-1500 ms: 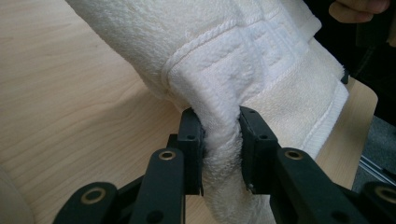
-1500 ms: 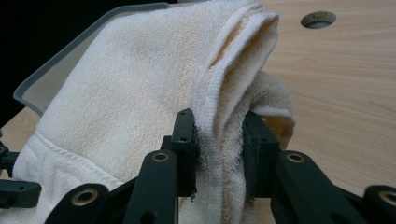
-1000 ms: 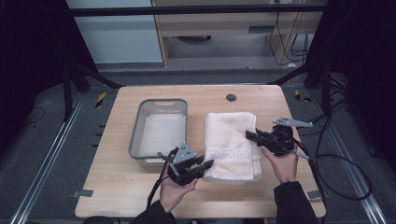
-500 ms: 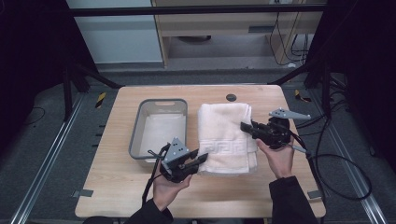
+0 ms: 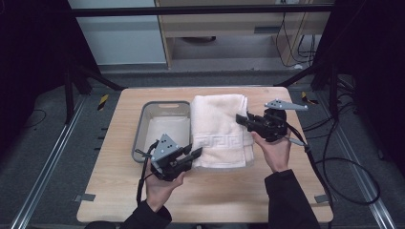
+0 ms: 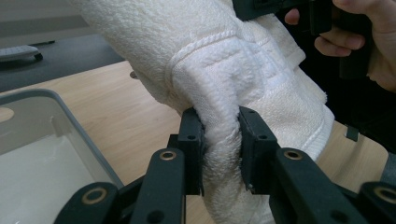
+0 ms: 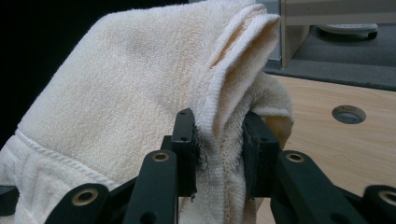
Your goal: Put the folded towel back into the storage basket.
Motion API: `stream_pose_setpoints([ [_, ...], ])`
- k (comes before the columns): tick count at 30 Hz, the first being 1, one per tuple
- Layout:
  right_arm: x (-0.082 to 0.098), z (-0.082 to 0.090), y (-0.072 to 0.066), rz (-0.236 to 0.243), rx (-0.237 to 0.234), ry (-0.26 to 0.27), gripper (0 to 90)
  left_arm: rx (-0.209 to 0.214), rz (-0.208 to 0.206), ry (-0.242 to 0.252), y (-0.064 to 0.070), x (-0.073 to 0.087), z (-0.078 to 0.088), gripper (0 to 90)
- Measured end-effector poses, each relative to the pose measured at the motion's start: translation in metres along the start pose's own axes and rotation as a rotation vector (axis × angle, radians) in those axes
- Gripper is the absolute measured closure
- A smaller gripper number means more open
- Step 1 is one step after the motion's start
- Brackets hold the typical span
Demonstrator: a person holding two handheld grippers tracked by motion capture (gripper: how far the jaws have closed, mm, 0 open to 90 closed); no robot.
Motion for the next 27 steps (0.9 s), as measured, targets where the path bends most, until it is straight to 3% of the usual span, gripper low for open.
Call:
stream_pose_setpoints([
  [11,-0.021,-0.018,-0.019,0.022,-0.018,0.02,70.1,-0.021,0.023,0.059,-0.018,-0.015,0.015,72.5],
  [27,-0.03,-0.045,-0.036,0.027,-0.027,0.032,70.1,-0.067,0.065,0.097,-0.045,-0.027,0.033,72.8],
])
Point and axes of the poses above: each handheld gripper's, and its own axes: z roughly backward along the jaws, x roughly out of its underside, y roughly to its right, the point moved 6 cm from there along -z, roughly forward along the jaws, and after that the axes turned 10 degrees about y, right-handed, at the moved point
